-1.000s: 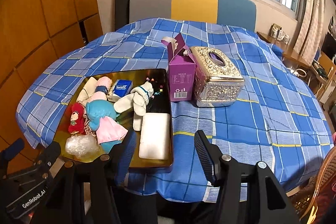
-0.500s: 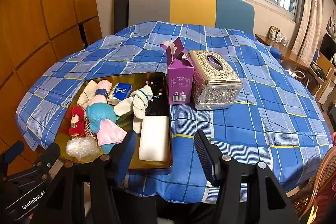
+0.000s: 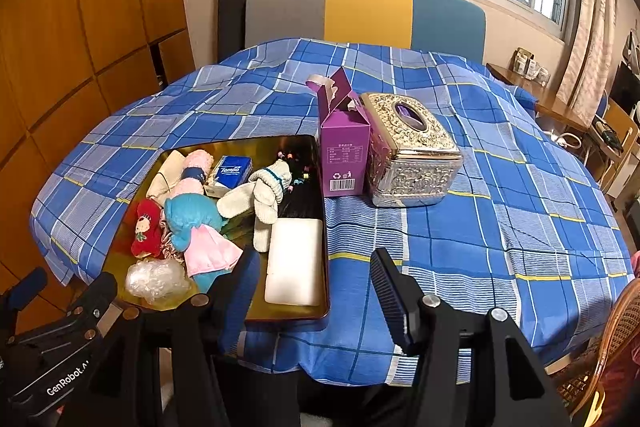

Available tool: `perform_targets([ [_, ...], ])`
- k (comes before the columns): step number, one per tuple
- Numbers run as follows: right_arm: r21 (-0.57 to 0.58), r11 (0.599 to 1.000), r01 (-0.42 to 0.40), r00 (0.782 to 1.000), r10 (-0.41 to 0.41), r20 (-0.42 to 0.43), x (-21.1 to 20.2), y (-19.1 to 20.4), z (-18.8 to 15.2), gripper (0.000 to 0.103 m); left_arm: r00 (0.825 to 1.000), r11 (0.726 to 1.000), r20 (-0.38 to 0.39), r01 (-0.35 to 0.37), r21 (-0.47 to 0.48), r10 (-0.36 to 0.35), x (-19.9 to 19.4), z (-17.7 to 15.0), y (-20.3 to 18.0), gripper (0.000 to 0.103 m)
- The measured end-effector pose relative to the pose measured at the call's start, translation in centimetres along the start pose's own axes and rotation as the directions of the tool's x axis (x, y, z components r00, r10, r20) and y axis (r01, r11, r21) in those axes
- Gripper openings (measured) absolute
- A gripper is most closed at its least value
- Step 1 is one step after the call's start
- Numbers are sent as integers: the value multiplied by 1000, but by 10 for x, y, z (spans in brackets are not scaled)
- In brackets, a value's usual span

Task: Organize soft objects

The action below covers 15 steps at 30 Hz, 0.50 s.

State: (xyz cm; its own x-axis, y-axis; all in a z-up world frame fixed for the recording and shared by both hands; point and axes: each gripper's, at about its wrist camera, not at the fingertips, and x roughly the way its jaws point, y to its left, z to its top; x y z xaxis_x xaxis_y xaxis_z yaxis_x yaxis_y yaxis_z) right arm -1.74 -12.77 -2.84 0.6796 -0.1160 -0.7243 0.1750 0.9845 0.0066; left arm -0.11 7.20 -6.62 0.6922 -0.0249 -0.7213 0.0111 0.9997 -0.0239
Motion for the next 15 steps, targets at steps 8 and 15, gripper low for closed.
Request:
perform_targets([
  [8, -1, 1000, -2, 1000, 2, -4, 1, 0, 0, 58, 1000, 1000, -3, 4, 1, -4, 1, 1, 1, 103],
  [15, -1, 1000, -5, 1000, 5, -10, 1, 1, -1, 58, 1000, 1000, -4, 6, 5, -6, 1, 0, -1, 103],
])
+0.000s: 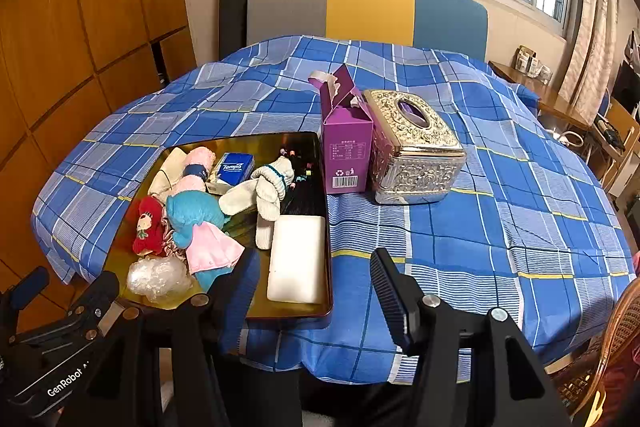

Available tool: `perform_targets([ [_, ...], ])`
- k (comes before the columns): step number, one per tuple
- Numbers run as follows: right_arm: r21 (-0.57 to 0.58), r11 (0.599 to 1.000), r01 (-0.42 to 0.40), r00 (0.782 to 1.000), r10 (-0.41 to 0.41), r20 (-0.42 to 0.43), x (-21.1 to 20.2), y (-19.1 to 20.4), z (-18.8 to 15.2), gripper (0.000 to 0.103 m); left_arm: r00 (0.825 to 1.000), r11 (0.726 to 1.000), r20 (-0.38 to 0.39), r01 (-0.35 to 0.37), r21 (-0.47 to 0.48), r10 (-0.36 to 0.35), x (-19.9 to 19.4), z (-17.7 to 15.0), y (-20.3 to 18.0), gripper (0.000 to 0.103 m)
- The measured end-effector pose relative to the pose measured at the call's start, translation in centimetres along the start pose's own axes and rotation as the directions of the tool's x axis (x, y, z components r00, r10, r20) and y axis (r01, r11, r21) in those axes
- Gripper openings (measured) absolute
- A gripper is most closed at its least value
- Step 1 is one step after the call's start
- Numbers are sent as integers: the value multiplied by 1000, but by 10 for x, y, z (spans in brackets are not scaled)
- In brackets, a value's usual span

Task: Organize soft objects

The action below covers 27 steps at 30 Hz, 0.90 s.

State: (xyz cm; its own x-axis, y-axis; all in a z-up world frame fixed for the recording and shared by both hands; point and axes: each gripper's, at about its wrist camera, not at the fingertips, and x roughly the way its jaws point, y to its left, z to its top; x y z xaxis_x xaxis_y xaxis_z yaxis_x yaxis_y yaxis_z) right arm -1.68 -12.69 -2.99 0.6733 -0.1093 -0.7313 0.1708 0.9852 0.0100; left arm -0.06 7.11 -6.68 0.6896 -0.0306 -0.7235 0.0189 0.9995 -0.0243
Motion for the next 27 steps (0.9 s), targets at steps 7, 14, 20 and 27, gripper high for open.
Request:
perform_targets([
  [7, 2, 1000, -1, 1000, 1, -6, 2, -1, 0, 58, 1000, 1000, -6, 5, -1, -5, 1, 0, -1, 103],
  [14, -1, 1000, -3, 1000, 3, -10, 2, 1, -1, 58, 1000, 1000, -2, 4, 0, -4, 1, -1, -1, 103],
  [20, -3, 1000, -4, 1000, 4, -16, 3, 1, -1, 58, 1000, 1000, -1, 5, -2, -5, 1, -1, 0, 103],
  [27, -3, 1000, -5, 1000, 5, -18, 4, 1, -1, 58, 1000, 1000, 7, 6, -3, -6, -1, -1, 1, 103],
])
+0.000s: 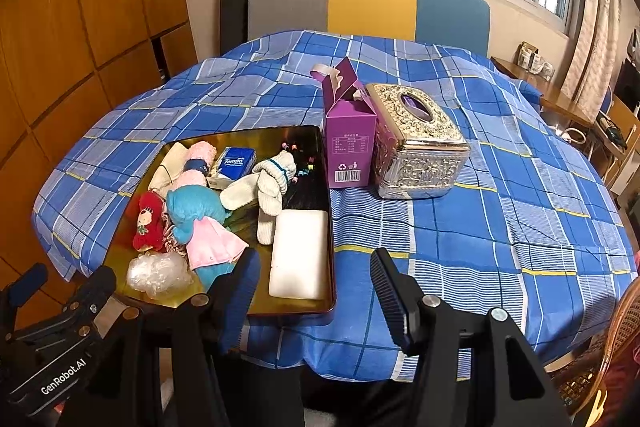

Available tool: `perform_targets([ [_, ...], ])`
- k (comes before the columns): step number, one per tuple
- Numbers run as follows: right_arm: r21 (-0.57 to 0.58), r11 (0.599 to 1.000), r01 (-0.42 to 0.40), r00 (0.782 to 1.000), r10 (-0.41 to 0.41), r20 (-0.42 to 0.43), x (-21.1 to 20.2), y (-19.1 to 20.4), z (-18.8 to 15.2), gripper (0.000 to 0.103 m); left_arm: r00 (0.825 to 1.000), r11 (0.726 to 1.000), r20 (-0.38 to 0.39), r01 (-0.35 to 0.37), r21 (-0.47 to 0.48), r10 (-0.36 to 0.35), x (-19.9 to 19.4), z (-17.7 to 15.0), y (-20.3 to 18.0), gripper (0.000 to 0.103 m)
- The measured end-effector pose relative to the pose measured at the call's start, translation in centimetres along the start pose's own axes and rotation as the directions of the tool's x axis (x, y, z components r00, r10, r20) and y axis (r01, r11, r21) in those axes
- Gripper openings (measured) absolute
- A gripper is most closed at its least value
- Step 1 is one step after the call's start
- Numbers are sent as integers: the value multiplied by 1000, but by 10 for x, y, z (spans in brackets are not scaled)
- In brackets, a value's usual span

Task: Organize soft objects

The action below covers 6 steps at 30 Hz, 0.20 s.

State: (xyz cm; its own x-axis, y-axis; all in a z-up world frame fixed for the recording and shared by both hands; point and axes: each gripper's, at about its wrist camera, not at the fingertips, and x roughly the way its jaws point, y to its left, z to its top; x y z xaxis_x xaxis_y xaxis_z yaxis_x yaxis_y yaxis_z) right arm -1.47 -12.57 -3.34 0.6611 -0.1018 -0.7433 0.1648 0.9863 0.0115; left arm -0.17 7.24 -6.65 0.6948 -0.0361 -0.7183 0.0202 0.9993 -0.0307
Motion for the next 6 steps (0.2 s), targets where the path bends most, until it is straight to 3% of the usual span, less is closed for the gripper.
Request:
perform_targets([
  [6, 6, 1000, -2, 1000, 2, -6, 2, 1, 0, 58, 1000, 1000, 17, 2, 14, -3, -2, -1, -2, 103],
])
